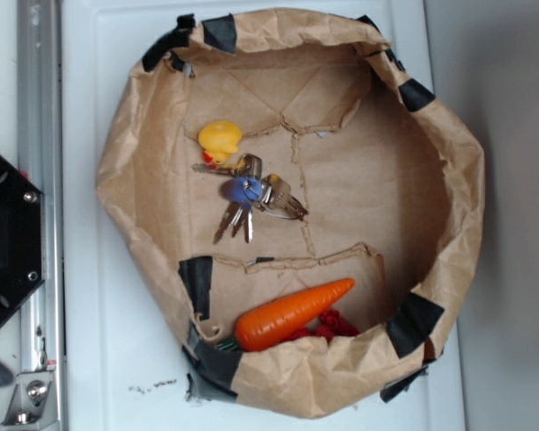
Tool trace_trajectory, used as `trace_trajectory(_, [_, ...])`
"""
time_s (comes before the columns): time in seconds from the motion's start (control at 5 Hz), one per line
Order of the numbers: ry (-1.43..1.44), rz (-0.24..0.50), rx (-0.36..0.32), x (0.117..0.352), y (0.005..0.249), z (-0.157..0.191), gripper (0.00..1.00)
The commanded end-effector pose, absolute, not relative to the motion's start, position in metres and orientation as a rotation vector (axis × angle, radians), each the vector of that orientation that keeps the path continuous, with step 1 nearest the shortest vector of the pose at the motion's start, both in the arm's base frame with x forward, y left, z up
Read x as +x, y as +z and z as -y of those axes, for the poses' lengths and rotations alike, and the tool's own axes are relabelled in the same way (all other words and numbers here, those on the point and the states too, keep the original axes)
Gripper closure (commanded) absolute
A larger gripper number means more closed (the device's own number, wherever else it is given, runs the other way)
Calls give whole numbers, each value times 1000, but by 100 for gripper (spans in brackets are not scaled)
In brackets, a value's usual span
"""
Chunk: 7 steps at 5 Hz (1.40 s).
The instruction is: Grab the silver keys.
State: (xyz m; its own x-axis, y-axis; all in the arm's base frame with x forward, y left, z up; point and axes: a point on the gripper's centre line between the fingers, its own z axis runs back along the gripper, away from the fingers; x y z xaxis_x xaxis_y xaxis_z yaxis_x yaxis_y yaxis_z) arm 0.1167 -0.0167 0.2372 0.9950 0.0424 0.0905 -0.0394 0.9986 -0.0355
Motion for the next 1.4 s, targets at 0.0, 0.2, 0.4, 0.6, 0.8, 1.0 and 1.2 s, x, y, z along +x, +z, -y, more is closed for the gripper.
trace_trajectory(0.0, [41,91,-34,117,237,17,0])
trace_trajectory(0.2, [-90,136,-89,167,219,11,0])
trace_trajectory(0.4, [-153,184,-70,196,210,3,0])
trace_trajectory(0.6, [-248,280,-21,216,201,-11,0])
trace_trajectory(0.8, [-279,356,15,220,189,-9,0])
trace_trajectory(1.0, [-257,372,-4,231,169,-16,0])
trace_trajectory(1.2, [-257,372,-4,231,169,-16,0])
